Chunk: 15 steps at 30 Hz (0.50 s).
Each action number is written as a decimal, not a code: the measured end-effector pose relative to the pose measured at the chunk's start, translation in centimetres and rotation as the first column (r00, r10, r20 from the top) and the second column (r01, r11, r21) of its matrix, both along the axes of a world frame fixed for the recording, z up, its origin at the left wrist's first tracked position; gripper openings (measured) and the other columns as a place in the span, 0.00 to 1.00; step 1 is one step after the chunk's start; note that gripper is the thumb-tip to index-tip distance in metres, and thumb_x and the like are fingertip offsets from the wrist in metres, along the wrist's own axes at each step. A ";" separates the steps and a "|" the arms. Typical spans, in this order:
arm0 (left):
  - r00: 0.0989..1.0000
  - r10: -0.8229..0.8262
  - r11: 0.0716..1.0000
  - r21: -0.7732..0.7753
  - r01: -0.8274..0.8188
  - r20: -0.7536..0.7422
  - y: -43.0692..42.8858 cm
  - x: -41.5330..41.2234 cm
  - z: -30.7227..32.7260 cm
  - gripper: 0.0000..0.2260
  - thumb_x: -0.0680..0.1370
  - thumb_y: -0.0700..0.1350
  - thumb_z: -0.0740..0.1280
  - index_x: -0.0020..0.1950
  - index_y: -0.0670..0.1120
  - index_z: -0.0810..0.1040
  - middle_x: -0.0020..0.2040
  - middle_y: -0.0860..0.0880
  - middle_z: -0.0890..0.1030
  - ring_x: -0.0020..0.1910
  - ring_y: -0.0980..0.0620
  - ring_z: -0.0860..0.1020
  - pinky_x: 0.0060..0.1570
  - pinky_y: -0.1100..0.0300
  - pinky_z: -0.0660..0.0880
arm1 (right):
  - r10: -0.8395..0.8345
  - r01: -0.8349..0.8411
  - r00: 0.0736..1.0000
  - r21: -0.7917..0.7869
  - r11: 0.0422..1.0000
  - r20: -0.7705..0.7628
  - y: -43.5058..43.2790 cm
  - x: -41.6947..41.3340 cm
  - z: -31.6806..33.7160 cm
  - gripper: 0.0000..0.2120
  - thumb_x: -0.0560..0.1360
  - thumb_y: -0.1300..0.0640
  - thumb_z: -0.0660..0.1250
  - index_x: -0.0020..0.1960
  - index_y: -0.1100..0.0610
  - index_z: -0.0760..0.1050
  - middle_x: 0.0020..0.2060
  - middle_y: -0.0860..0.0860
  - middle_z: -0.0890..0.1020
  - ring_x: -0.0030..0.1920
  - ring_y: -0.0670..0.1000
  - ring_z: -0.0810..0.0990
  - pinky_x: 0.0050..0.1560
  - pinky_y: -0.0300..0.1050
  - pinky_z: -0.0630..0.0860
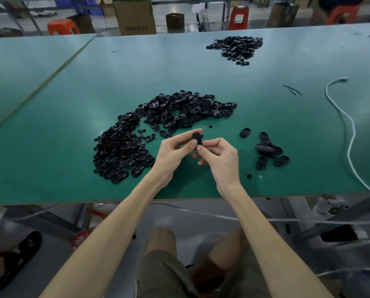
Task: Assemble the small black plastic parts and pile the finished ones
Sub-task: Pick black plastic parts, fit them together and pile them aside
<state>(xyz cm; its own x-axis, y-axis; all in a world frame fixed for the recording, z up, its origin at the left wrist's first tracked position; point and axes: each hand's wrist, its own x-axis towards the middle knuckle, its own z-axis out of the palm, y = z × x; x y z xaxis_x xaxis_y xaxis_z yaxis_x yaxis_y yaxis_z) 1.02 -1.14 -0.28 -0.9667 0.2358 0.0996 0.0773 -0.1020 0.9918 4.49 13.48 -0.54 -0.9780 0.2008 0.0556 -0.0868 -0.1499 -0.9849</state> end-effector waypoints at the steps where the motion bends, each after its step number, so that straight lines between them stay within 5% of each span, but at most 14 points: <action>1: 1.000 -0.004 1.000 -0.001 0.004 -0.001 0.0 0.0 0.0 0.14 0.81 0.39 0.70 0.67 0.46 0.82 0.55 0.45 0.87 0.56 0.52 0.83 0.65 0.55 0.76 | 0.000 0.000 1.000 0.001 1.000 0.001 0.0 0.0 0.0 0.05 0.77 0.65 0.75 0.48 0.61 0.78 0.40 0.54 0.88 0.42 0.55 0.89 0.36 0.41 0.81; 15: 1.000 -0.031 1.000 -0.003 0.031 0.000 0.0 0.0 0.0 0.14 0.80 0.37 0.70 0.66 0.44 0.82 0.47 0.51 0.85 0.44 0.56 0.80 0.52 0.62 0.76 | 0.019 -0.019 1.000 0.060 0.998 0.002 0.1 -0.2 -0.3 0.07 0.76 0.65 0.75 0.48 0.63 0.77 0.39 0.54 0.88 0.43 0.54 0.89 0.36 0.41 0.80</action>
<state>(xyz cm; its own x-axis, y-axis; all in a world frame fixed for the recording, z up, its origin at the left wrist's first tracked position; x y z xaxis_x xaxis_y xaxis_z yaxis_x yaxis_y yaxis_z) 1.00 -1.12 -0.29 -0.9588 0.2663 0.0987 0.0738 -0.1018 0.9921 4.30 13.53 -0.85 -0.9817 0.1785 0.0658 -0.0833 -0.0925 -0.9922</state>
